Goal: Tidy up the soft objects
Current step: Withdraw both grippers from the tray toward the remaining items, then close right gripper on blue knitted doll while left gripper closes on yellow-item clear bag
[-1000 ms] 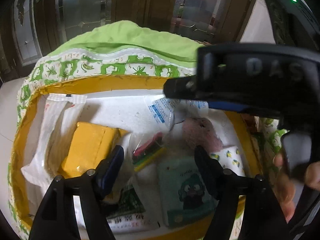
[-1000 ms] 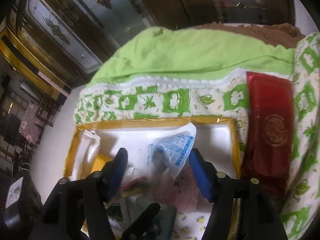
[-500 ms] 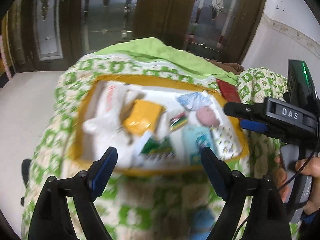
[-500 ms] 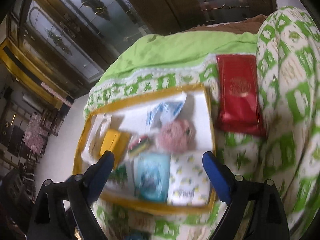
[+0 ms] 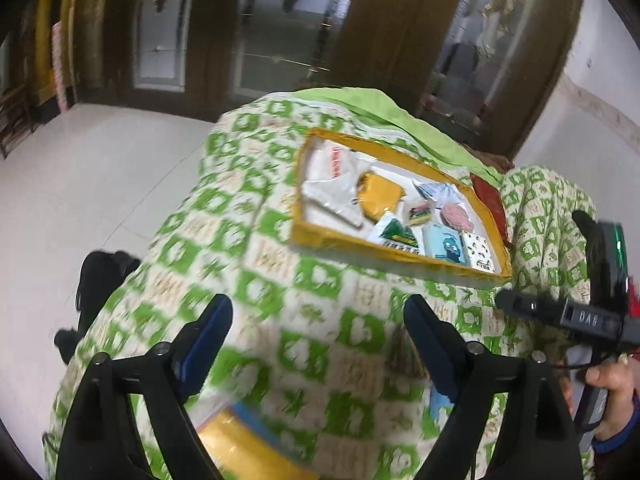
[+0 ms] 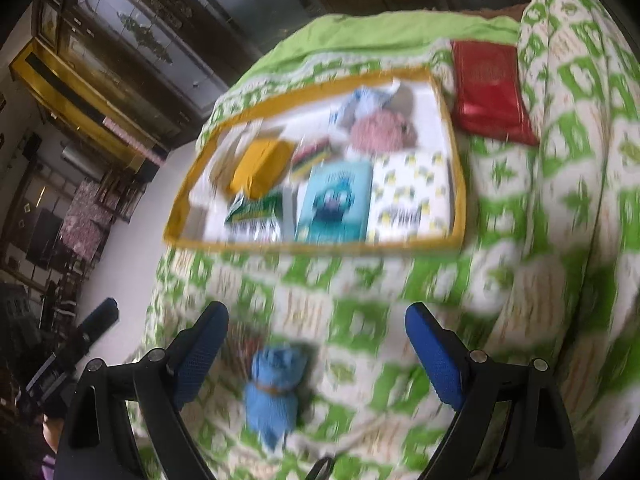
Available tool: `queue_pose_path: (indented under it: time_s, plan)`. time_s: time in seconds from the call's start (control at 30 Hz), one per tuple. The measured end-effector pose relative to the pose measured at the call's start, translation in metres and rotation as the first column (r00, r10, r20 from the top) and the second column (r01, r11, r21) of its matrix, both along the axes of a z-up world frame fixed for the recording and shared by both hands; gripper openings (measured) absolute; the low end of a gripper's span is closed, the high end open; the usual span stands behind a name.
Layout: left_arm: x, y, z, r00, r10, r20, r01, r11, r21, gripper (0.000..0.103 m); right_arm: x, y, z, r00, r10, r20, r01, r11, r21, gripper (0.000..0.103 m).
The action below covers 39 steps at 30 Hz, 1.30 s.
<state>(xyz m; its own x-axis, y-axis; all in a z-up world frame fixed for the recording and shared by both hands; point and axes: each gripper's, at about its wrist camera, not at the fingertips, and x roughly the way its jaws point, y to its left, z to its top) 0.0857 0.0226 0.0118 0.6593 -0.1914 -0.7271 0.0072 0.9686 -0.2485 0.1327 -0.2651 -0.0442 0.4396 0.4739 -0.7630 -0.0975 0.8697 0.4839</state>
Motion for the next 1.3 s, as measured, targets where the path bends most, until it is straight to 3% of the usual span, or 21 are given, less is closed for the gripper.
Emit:
queue_pose_path:
  time_s: [0.2,0.33,0.6,0.77,0.93,1.3]
  plan:
    - [-0.027,0.016,-0.018,0.997,0.078,-0.022,-0.079,0.996,-0.041,0.090,-0.017,0.015,-0.007,0.999,0.053,-0.006,-0.054,0.999,-0.008,0.093]
    - [-0.033,0.011,-0.018,0.998,0.065,-0.011,-0.066,0.998,-0.024,0.090,-0.025,0.021,-0.011,0.997,0.073,-0.015,-0.073,0.997,-0.022,0.093]
    - [-0.039,0.020,-0.012,0.996,0.084,-0.001,-0.084,0.994,-0.069,0.090,-0.035,0.025,-0.010,0.995,0.100,0.005,-0.100,0.994,-0.033,0.092]
    - [-0.046,0.044,-0.005,0.989,0.145,-0.002,-0.145,0.983,-0.117,0.090,-0.036,0.030,-0.010,0.992,0.126,0.007,-0.125,0.992,-0.027,0.083]
    - [-0.046,0.043,-0.012,0.982,0.168,-0.091,-0.174,0.983,-0.062,0.090,-0.038,0.039,-0.013,0.987,0.161,-0.003,-0.161,0.987,-0.025,0.071]
    - [-0.046,0.013,-0.050,0.954,0.133,-0.267,-0.121,0.991,0.060,0.090,-0.037,0.054,-0.023,0.980,0.194,-0.032,-0.195,0.980,-0.035,0.064]
